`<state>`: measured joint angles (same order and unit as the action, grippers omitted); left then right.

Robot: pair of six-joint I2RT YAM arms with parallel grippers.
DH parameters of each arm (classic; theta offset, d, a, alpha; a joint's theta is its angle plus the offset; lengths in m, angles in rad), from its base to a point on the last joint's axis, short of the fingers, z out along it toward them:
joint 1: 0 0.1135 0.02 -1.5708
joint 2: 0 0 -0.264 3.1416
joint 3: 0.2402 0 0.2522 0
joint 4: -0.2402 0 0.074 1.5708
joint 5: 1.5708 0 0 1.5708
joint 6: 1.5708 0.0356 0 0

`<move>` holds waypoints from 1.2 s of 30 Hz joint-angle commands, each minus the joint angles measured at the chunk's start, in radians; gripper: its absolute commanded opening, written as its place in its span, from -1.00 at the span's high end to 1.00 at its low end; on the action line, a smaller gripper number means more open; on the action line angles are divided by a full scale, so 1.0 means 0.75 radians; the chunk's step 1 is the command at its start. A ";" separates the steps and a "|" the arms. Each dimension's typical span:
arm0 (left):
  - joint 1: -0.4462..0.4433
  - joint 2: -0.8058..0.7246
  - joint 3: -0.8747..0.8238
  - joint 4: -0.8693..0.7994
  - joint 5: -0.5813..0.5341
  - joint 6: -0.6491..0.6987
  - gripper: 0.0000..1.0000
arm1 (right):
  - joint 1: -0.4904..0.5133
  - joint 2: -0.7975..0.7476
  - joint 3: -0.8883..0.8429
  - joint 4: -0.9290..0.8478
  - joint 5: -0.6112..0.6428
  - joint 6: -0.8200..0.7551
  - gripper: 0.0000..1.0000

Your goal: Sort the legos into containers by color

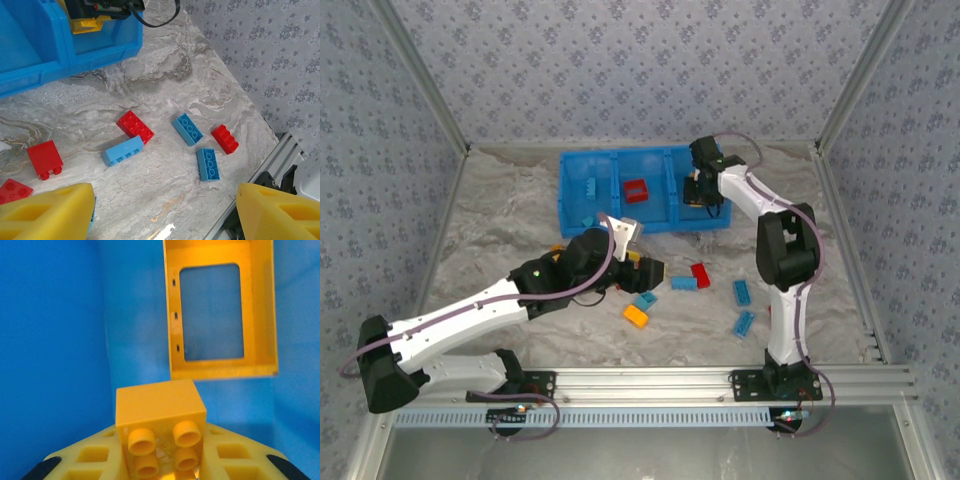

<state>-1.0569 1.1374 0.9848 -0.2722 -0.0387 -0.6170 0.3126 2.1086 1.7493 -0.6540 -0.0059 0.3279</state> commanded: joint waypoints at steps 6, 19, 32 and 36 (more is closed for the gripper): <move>-0.016 0.025 0.046 0.044 -0.010 0.013 -0.50 | -0.088 0.227 0.341 -0.010 -0.261 -0.075 0.47; -0.029 0.096 0.083 -0.046 -0.021 0.046 -0.49 | -0.098 0.105 0.325 -0.029 -0.250 -0.061 -0.09; -0.011 0.077 0.097 -0.413 -0.145 0.083 -0.44 | 0.048 -0.698 -0.269 0.107 0.018 -0.047 -0.05; 0.002 0.007 0.044 -0.427 -0.140 0.050 -0.43 | 0.156 -0.974 -0.539 0.140 0.087 -0.010 -0.07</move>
<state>-1.0626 1.1992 1.0348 -0.5392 -0.1192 -0.5587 0.3893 1.4574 1.4551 -0.5587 -0.0113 0.2970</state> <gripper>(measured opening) 0.719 0.532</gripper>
